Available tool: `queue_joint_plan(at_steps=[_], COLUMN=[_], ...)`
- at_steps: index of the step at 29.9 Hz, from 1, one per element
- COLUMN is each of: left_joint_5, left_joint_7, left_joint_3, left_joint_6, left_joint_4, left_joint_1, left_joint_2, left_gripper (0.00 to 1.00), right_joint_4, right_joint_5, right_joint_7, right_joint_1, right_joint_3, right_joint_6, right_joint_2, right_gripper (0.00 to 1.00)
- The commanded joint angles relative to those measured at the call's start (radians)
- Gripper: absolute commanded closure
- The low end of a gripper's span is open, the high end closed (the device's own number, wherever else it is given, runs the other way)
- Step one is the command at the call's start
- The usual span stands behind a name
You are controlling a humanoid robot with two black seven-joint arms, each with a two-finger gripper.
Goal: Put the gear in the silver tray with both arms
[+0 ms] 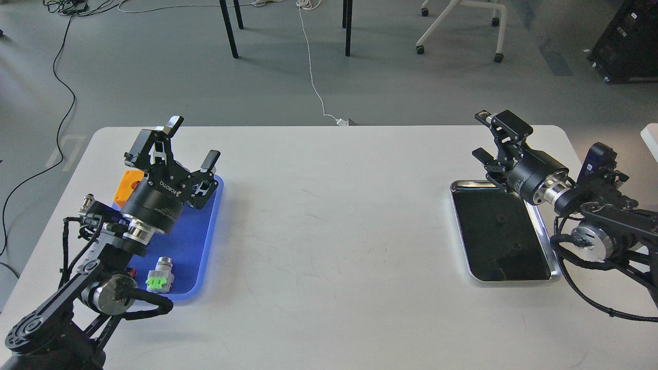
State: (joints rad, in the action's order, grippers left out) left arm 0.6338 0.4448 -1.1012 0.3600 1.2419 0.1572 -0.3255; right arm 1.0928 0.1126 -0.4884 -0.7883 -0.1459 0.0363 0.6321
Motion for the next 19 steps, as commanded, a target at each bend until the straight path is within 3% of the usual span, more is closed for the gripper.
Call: queue_joint_plan(at_steps=[1,8,19], left_joint_5=[0.003,0.078,0.066], left_joint_7=[-0.006,0.003,-0.003], left_joint_3=[0.001,0.003,0.004], left_joint_6=[-0.003,0.000,-0.003], left_joint_4=[-0.027,-0.102,-0.099], left_joint_1=[-0.004,-0.002,-0.001], left_joint_2=[0.005,0.002,0.037], left_gripper=[0.02,0.02,0.02], right_joint_4=[-0.010,-0.014,-0.019], right_joint_5=[-0.109,-0.122,-0.079], right_joint_7=[0.000,0.000,0.000], right_joint_1=[0.064,0.121,0.138], right_joint_3=[-0.092,-0.144,-0.127], right_joint_6=[0.069,0.174,0.177], right_joint_2=[-0.052,-0.071,-0.126], right_gripper=[0.05,0.01,0.01])
